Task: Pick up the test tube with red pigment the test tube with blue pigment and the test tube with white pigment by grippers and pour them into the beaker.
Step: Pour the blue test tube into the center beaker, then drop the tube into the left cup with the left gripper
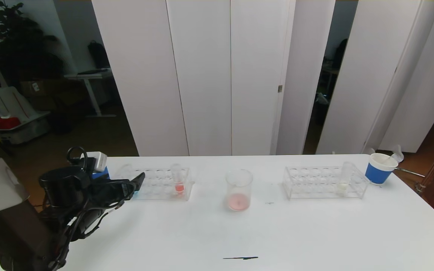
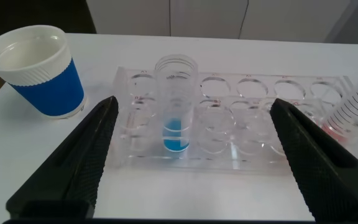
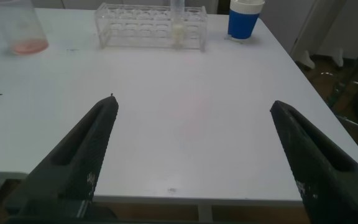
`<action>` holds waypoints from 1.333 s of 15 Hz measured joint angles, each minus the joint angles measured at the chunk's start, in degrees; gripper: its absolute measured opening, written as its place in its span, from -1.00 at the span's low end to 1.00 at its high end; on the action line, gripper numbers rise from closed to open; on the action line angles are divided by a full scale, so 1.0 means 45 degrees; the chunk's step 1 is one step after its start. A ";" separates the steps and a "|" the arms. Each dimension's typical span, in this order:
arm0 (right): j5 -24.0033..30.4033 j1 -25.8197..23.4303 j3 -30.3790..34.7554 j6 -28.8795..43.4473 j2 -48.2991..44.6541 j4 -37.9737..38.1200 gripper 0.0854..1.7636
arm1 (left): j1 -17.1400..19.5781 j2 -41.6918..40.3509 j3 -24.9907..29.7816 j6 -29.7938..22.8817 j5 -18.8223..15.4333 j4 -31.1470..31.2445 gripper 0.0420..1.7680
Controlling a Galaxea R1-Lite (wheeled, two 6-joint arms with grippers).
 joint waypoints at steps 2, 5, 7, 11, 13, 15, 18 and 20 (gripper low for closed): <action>0.0003 0.0000 0.0000 0.0000 0.0000 -0.0008 0.99 | 0.0179 0.0436 -0.0591 0.0003 0.0135 0.0070 0.98; 0.0003 0.0000 0.0000 0.0000 0.0000 -0.0003 0.99 | 0.0398 0.1159 -0.1246 0.0014 0.0195 0.0089 0.98; 0.0003 0.0000 0.0000 0.0000 0.0000 -0.0003 0.99 | 0.0444 0.1579 -0.1582 0.0008 0.0203 0.0041 0.98; 0.0003 0.0000 0.0000 0.0005 0.0000 -0.0003 0.99 | 0.0512 0.2078 -0.2005 -0.0127 0.0436 -0.0014 0.98; 0.0003 0.0000 0.0000 0.0000 0.0000 -0.0003 0.99 | 0.0563 0.2205 -0.2083 -0.0133 0.0452 -0.0046 0.98; 0.0000 0.0000 0.0000 0.0000 0.0000 -0.0003 0.99 | 0.0588 0.2259 -0.2132 -0.0127 0.0452 -0.0051 0.98; 0.0003 0.0000 0.0000 0.0000 0.0000 -0.0003 0.99 | 0.0610 0.2216 -0.2165 -0.0133 0.0461 -0.0062 0.98; 0.0003 0.0000 0.0000 0.0000 0.0000 -0.0003 0.99 | 0.0647 0.2146 -0.2165 -0.0133 0.0458 -0.0068 0.98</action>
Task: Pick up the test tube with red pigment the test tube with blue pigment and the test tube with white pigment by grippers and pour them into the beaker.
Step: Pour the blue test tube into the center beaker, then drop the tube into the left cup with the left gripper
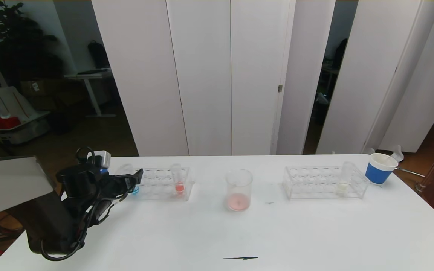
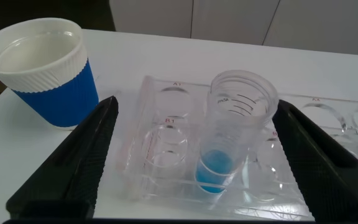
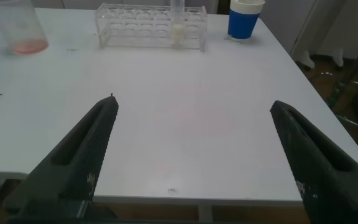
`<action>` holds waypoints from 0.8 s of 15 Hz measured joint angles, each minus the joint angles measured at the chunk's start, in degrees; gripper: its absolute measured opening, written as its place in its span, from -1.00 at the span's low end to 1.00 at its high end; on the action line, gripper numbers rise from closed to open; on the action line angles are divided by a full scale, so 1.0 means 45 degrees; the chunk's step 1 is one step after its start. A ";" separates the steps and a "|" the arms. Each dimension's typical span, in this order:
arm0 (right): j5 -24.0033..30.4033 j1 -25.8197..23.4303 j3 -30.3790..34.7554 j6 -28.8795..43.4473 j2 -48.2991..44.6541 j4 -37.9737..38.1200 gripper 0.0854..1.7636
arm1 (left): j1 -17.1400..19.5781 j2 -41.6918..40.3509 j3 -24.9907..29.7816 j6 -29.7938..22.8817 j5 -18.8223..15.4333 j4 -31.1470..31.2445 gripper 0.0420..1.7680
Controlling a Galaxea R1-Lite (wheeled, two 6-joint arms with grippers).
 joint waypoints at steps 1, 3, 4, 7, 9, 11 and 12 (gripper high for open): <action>0.0000 0.0000 0.0000 0.0000 0.0000 0.0000 0.99 | 0.0019 -0.0024 -0.0005 0.0011 0.0000 0.0005 0.98; 0.0000 0.0000 0.0000 0.0000 0.0000 0.0003 0.99 | 0.0081 -0.0038 -0.0043 0.0011 -0.0011 0.0030 0.98; 0.0005 0.0000 0.0000 0.0000 0.0000 0.0000 0.99 | 0.0103 -0.0027 -0.0092 0.0005 -0.0011 0.0041 0.97; 0.0000 0.0000 0.0000 0.0005 0.0000 0.0000 0.99 | 0.0087 0.0054 -0.0268 0.0073 -0.0214 0.0114 0.00; -0.0003 0.0011 0.0005 0.0000 0.0000 0.0003 0.99 | 0.0068 0.0138 -0.0355 0.0176 -0.0279 0.0073 -0.58; 0.0000 0.0000 0.0000 0.0000 0.0000 0.0003 0.99 | 0.0057 0.0163 -0.0414 0.0214 -0.0257 0.0065 -0.22; 0.0000 0.0005 0.0000 0.0000 0.0000 0.0008 0.99 | 0.0038 0.0171 -0.0417 0.0209 -0.0249 0.0054 -0.32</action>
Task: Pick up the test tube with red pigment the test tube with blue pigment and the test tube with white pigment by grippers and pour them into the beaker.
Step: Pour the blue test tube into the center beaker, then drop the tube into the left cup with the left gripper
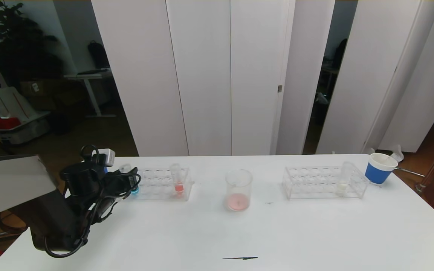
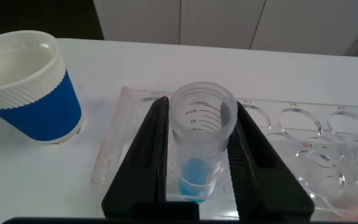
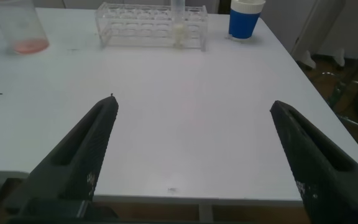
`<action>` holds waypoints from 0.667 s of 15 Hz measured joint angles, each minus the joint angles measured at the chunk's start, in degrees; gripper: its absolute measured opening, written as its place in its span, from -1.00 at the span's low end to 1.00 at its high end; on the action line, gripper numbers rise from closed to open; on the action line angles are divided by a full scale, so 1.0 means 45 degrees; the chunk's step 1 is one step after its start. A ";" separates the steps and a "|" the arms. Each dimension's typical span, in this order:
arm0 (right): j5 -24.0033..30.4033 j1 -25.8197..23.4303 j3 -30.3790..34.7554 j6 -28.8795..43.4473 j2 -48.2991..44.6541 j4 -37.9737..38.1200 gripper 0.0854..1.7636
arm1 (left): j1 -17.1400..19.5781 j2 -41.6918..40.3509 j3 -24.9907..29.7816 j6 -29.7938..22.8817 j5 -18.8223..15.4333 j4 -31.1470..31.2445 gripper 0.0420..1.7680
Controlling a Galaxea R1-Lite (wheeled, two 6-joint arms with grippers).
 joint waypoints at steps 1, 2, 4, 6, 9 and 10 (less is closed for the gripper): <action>0.0000 -0.0005 0.0000 0.0000 0.0000 -0.0014 0.99 | -0.0008 0.0005 0.0000 -0.0024 -0.0005 -0.0011 -0.38; 0.0005 -0.0005 0.0000 0.0000 0.0000 -0.0008 0.99 | -0.0008 0.0000 0.0000 -0.0027 0.0011 -0.0011 -0.38; 0.0000 -0.0005 0.0000 0.0000 0.0000 -0.0005 0.99 | -0.0008 -0.0043 0.0024 -0.0019 0.0024 0.0011 -0.38; 0.0000 -0.0005 0.0000 0.0000 0.0000 -0.0005 0.99 | -0.0024 -0.0100 0.0038 -0.0019 0.0041 0.0030 -0.38; 0.0000 -0.0005 0.0000 0.0005 0.0000 -0.0008 0.99 | -0.0111 -0.0287 0.0024 -0.0049 0.0111 0.0014 -0.38; 0.0000 -0.0005 0.0000 0.0000 0.0000 -0.0008 0.99 | -0.0154 -0.0406 0.0019 -0.0051 0.0141 0.0030 -0.38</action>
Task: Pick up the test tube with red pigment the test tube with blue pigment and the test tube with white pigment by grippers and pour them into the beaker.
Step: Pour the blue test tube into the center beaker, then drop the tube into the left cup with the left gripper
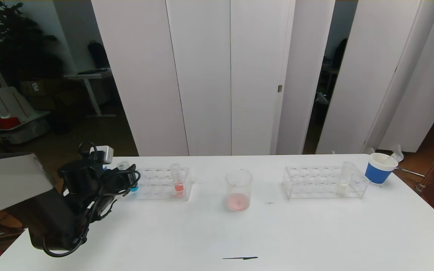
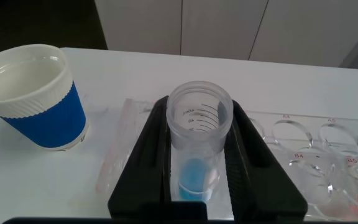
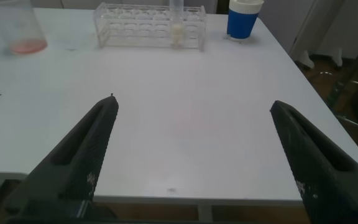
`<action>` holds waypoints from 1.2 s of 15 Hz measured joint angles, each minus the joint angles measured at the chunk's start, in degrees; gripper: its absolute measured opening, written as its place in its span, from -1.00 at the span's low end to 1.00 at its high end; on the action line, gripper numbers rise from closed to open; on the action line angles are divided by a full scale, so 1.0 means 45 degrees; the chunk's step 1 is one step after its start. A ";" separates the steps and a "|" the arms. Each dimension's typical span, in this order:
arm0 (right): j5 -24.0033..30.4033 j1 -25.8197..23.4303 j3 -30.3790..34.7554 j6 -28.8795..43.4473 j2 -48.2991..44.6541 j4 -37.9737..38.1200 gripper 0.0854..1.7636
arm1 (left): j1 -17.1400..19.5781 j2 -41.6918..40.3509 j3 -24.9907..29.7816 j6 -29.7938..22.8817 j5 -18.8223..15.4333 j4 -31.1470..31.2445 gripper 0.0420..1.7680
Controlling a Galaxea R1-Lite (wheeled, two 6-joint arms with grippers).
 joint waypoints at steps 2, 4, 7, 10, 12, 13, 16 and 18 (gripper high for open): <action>0.0000 0.0000 0.0000 0.0000 0.0000 0.0000 0.99 | -0.0054 -0.0390 -0.0005 0.0038 0.0000 0.0122 -0.38; 0.0000 0.0000 0.0000 0.0000 0.0000 0.0000 0.99 | -0.0141 -0.0918 -0.0019 0.0116 -0.0024 0.0360 -0.38; 0.0000 0.0000 0.0000 0.0000 0.0000 0.0003 0.99 | -0.0244 -0.1923 -0.0219 0.0284 -0.0073 0.1509 -0.38; 0.0005 0.0000 0.0000 0.0000 0.0000 0.0003 0.99 | -0.0455 -0.3221 -0.0496 0.0447 -0.0504 0.2874 -0.38; 0.0000 0.0000 0.0000 0.0000 0.0000 0.0000 0.99 | -0.0669 -0.4343 -0.0845 0.0501 -0.1858 0.4391 -0.38; 0.0000 0.0000 0.0000 0.0000 0.0000 0.0000 0.99 | -0.0780 -0.4930 -0.1132 0.0512 -0.2747 0.5353 -0.38; 0.0000 0.0000 0.0000 0.0000 0.0000 0.0003 0.99 | -0.1639 -0.6542 -0.2346 0.0526 -0.5020 0.8325 -0.38; 0.0005 0.0000 0.0000 0.0005 0.0000 0.0003 0.99 | -0.2479 -0.7043 -0.3069 0.0585 -0.5470 0.8913 -0.38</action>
